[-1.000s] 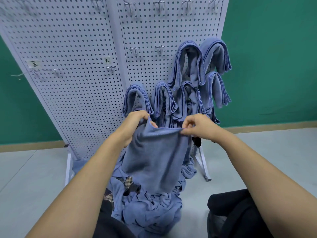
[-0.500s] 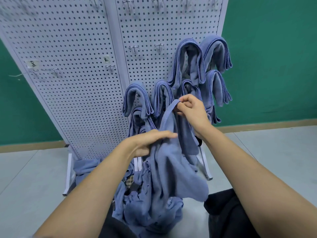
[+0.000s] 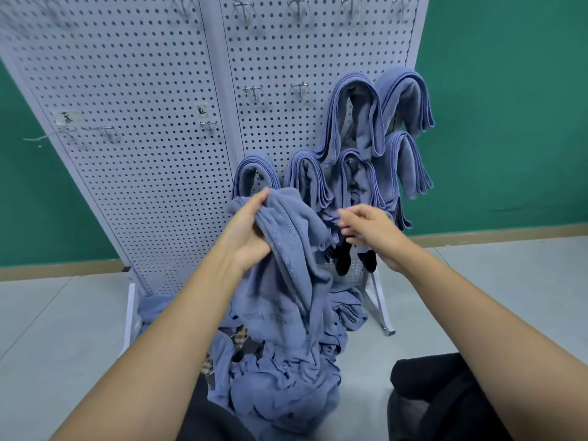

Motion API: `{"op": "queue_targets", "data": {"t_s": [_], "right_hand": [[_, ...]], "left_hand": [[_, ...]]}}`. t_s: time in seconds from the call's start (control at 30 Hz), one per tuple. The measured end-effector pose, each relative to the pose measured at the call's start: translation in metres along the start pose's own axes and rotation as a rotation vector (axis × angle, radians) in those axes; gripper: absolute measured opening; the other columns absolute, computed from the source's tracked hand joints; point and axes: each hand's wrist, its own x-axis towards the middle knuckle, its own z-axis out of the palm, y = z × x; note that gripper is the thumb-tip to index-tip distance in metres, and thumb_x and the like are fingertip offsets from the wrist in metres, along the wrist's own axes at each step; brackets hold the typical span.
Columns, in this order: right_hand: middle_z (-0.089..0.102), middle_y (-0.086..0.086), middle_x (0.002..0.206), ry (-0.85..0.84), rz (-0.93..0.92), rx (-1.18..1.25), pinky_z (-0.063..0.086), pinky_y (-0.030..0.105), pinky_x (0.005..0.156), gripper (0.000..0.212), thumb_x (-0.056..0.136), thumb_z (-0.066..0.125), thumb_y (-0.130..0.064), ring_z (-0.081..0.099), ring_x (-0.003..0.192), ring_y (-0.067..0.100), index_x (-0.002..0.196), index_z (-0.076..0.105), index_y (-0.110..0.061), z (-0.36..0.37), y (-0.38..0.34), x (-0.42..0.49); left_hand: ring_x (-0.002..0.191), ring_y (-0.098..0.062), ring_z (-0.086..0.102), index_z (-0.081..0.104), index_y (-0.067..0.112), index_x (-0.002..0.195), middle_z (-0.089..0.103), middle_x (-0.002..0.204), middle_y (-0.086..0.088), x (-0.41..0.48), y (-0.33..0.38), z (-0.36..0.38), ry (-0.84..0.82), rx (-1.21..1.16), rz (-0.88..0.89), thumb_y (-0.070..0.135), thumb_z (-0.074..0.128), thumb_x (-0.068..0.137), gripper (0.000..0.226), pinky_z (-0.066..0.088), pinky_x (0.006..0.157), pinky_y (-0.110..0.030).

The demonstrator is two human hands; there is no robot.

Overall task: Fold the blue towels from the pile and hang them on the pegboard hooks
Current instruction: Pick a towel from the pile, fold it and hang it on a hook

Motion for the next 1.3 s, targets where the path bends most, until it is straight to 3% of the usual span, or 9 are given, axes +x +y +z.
{"op": "queue_targets", "data": {"t_s": [0.13,0.27,0.4,0.57,0.73,0.93,1.0,1.1,1.3], "right_hand": [[0.064,0.002,0.108,-0.139,0.179,-0.055,0.051,0.032,0.092,0.039,0.092,0.055,-0.047,0.059,0.090,0.014,0.112,0.063,-0.014,-0.005,0.008,-0.007],[0.066,-0.002,0.107,-0.243,0.104,-0.002,0.049,0.034,0.097,0.026,0.092,0.056,-0.044,0.060,0.099,0.012,0.104,0.065,-0.022,0.002,0.004,-0.010],[0.073,-0.004,0.086,-0.051,-0.078,0.242,0.050,0.020,0.074,0.020,0.097,0.054,-0.025,0.065,0.077,0.005,0.095,0.068,-0.012,0.007,-0.007,-0.008],[0.065,0.011,0.089,0.180,-0.129,0.347,0.044,0.036,0.081,0.019,0.099,0.051,-0.017,0.055,0.085,0.022,0.092,0.069,-0.016,-0.015,-0.008,0.003],[0.053,-0.003,0.053,0.223,-0.109,0.338,0.038,0.016,0.042,0.022,0.100,0.046,-0.014,0.045,0.048,0.010,0.088,0.065,-0.013,-0.026,-0.009,-0.001],[0.052,-0.013,0.040,0.161,-0.085,0.338,0.037,0.013,0.036,0.024,0.102,0.039,-0.009,0.050,0.039,-0.001,0.091,0.060,-0.010,-0.028,-0.006,-0.006],[0.055,-0.013,0.043,0.157,-0.085,0.364,0.043,0.014,0.044,0.023,0.102,0.039,-0.009,0.055,0.044,-0.002,0.092,0.060,-0.010,-0.030,-0.005,-0.006],[0.065,-0.008,0.054,0.188,-0.063,0.395,0.050,0.019,0.059,0.023,0.101,0.042,-0.010,0.064,0.059,0.004,0.092,0.062,-0.009,-0.038,-0.003,-0.003],[0.073,0.003,0.084,0.234,0.011,0.457,0.053,0.029,0.070,0.017,0.098,0.050,-0.016,0.068,0.081,0.016,0.096,0.065,-0.010,-0.048,0.005,0.002]], "left_hand": [[0.098,-0.023,0.070,0.061,0.000,0.115,0.069,0.110,-0.017,-0.002,0.004,0.011,-0.046,-0.036,0.052,0.028,0.055,0.096,0.035,0.059,0.077,-0.037],[0.114,-0.026,0.062,0.055,0.002,0.129,0.062,0.126,-0.017,0.000,-0.001,0.015,-0.069,0.001,0.032,0.031,0.055,0.095,0.044,0.049,0.098,-0.041],[0.113,-0.021,0.063,0.063,0.004,0.118,0.066,0.121,-0.012,0.001,0.004,0.008,0.014,0.114,0.055,0.029,0.062,0.092,0.036,0.046,0.103,-0.037],[0.091,-0.020,0.069,0.067,0.006,0.092,0.073,0.089,-0.009,0.002,0.018,-0.018,0.247,0.502,0.187,0.015,0.067,0.087,0.010,0.056,0.080,-0.030],[0.062,-0.013,0.060,0.060,0.002,0.070,0.064,0.065,-0.004,-0.003,0.027,-0.039,0.437,0.797,0.237,0.003,0.065,0.087,0.017,0.057,0.056,-0.021],[0.046,-0.016,0.051,0.049,0.006,0.063,0.049,0.059,-0.007,-0.001,0.026,-0.049,0.563,1.188,0.228,0.007,0.052,0.091,0.029,0.057,0.050,-0.028],[0.053,-0.021,0.058,0.054,0.002,0.081,0.057,0.069,-0.014,-0.003,0.025,-0.047,0.570,1.150,0.149,0.014,0.047,0.096,0.020,0.055,0.043,-0.028],[0.071,-0.024,0.063,0.055,0.004,0.102,0.064,0.088,-0.014,-0.005,0.027,-0.047,0.494,0.933,0.045,0.021,0.045,0.098,0.020,0.053,0.057,-0.033],[0.063,-0.014,0.051,0.053,0.011,0.079,0.055,0.061,-0.001,-0.005,0.036,-0.039,0.292,0.553,0.093,0.010,0.053,0.094,0.014,0.049,0.061,-0.028]]}}
